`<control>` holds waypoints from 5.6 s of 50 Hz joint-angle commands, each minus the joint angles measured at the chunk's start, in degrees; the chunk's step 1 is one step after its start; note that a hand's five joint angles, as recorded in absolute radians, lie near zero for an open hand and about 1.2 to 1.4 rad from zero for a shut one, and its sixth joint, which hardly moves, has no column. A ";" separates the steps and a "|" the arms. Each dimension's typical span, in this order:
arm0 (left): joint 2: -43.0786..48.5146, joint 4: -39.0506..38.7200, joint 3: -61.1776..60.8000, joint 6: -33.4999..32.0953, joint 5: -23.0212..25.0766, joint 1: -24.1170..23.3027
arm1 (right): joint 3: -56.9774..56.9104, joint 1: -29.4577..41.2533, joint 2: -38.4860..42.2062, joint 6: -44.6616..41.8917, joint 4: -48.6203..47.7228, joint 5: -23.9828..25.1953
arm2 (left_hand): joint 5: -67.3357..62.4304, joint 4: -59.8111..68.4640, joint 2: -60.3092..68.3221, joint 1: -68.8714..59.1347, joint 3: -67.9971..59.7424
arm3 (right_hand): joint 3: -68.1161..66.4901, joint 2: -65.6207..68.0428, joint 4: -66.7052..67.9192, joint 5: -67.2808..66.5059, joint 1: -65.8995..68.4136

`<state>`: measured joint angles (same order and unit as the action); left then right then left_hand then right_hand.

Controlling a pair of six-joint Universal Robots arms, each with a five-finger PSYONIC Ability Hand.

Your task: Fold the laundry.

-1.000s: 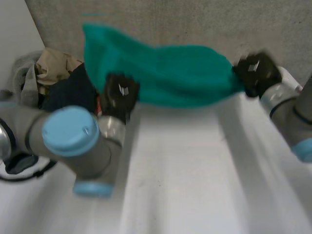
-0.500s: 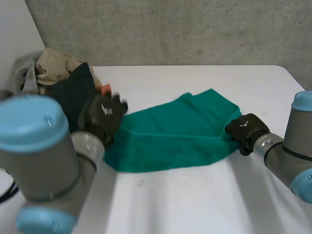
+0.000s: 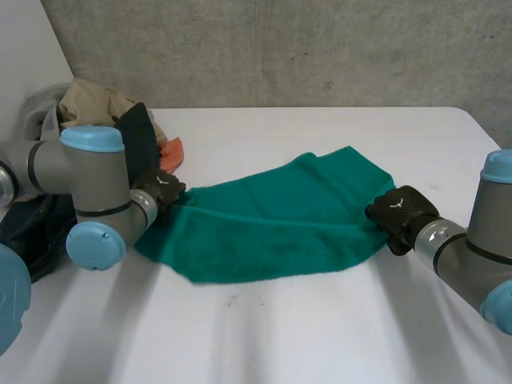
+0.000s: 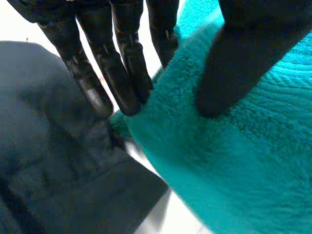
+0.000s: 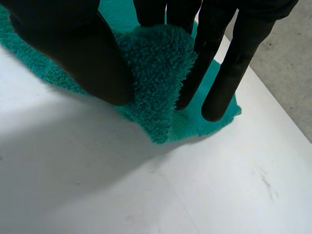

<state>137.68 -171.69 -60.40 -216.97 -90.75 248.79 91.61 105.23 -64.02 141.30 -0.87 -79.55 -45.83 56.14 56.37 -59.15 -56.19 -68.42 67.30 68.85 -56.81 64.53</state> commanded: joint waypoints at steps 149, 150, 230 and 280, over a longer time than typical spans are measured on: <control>-8.83 -17.10 -24.33 3.57 10.33 3.28 | -1.52 -1.87 -7.17 5.83 6.58 -5.18 | 6.43 -6.74 -6.97 9.75 6.79 | -11.58 12.70 11.15 -13.19 15.47; -8.74 -16.92 -24.16 3.57 10.33 3.28 | -1.52 -1.87 -7.17 5.83 6.58 -5.18 | 5.75 -6.06 -6.30 9.08 6.11 | -11.58 12.70 11.15 -13.19 15.47; -13.23 -32.36 11.96 -5.92 -5.40 -4.46 | -31.67 -5.03 -1.28 -12.19 -13.42 -10.01 | -24.17 23.86 23.63 -20.85 -23.81 | -11.58 12.70 11.15 -13.19 15.47; -27.81 -41.27 -39.01 0.23 -2.24 -3.32 | -13.56 -16.54 -2.42 4.78 21.52 6.33 | -24.17 23.86 23.63 -20.85 -23.81 | 39.50 -38.38 -39.93 37.88 -35.60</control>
<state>111.67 -213.47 -98.35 -217.20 -94.65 244.63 79.22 91.79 -65.29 147.56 16.31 -78.29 -56.36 68.81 68.78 -66.25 -68.65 -26.62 26.72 26.27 -14.79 27.56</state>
